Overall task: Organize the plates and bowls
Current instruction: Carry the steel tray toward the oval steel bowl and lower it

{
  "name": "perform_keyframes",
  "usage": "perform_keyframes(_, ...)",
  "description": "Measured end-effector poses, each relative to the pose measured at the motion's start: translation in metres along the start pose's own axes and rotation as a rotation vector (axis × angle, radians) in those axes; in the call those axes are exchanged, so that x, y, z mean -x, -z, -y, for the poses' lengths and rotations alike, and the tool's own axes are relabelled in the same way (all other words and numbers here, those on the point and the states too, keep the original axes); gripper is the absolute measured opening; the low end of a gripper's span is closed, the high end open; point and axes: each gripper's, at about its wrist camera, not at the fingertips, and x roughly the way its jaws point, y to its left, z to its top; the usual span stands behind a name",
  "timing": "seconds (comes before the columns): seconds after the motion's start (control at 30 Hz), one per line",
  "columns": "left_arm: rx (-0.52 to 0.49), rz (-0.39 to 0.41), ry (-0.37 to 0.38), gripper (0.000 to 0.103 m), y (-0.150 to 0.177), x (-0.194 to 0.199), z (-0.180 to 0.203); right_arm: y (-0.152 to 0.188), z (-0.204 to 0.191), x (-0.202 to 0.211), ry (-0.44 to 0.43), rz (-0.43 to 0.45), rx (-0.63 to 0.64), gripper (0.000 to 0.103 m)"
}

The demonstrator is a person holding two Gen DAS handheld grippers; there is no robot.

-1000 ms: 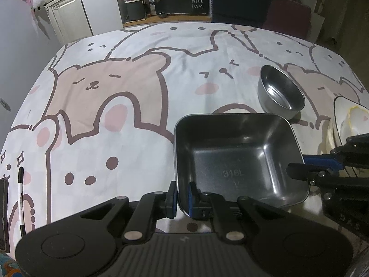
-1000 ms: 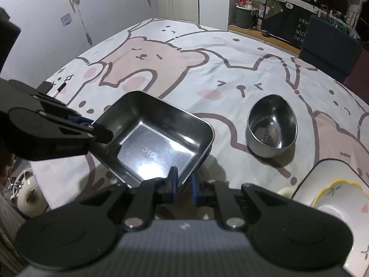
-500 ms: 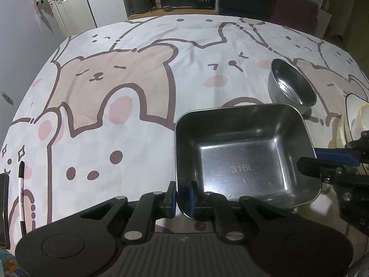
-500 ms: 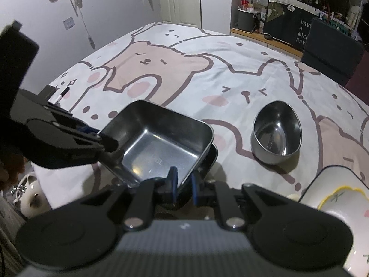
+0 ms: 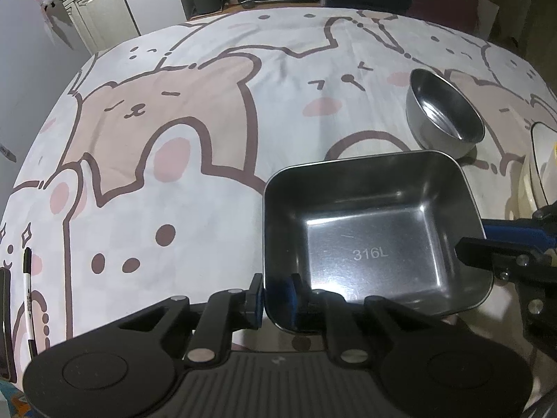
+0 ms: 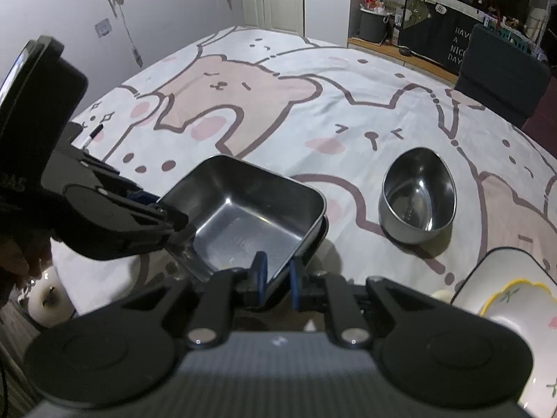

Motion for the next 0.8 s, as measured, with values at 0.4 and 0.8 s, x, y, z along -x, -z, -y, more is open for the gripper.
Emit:
perform_keyframes(0.4, -0.019, -0.021, 0.014, 0.016, 0.001, -0.006, 0.003, 0.005, -0.006, -0.008, 0.022, -0.059, 0.074, 0.02)
perform_keyframes(0.8, -0.015, -0.022, 0.037, 0.016, 0.001, -0.005, 0.0, 0.012, -0.001, -0.018, 0.0, -0.113, 0.059, 0.021)
